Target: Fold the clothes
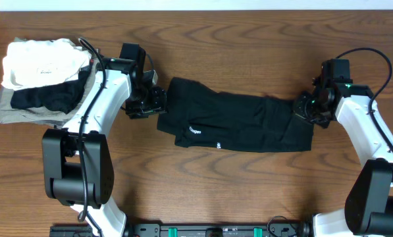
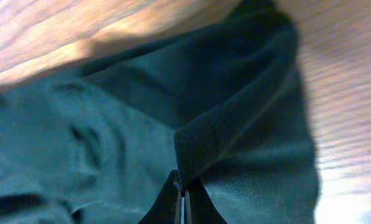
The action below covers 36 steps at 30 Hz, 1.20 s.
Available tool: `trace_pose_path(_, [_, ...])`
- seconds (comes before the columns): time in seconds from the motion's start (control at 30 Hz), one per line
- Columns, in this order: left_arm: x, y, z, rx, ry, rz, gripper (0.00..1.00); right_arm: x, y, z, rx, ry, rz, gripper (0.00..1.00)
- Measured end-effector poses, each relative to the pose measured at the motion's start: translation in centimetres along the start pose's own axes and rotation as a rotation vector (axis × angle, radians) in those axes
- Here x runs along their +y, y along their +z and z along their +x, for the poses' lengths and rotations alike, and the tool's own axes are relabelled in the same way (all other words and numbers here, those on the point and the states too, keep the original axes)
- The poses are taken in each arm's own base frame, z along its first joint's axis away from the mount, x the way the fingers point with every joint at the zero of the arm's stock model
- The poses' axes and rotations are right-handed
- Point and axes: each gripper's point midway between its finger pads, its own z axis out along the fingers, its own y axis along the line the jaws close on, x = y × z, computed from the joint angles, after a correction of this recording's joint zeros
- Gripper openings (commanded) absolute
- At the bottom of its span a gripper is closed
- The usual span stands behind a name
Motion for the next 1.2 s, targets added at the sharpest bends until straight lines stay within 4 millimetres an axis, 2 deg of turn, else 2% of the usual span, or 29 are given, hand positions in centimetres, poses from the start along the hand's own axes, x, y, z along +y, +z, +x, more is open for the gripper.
trace_pose_path(0.4, [0.0,0.0,0.0,0.000,0.000,0.000,0.67,4.8,0.2,0.7,0.005,-0.108,-0.150,0.01])
trace_pose_path(0.53, [0.0,0.0,0.0,0.000,0.000,0.000,0.68,5.7,0.3,1.1,0.009,-0.135,-0.168,0.01])
trace_pose_path(0.77, [0.0,0.0,0.0,0.000,0.000,0.000,0.67,5.9,1.1,1.5,0.015,-0.158,-0.135,0.01])
trace_pose_path(1.07, [0.0,0.0,0.0,0.000,0.000,0.000,0.67,4.4,5.3,2.3,0.106,-0.135,-0.067,0.07])
trace_pose_path(1.2, [0.0,0.0,0.0,0.000,0.000,0.000,0.67,4.1,5.9,2.5,0.122,-0.132,-0.059,0.11])
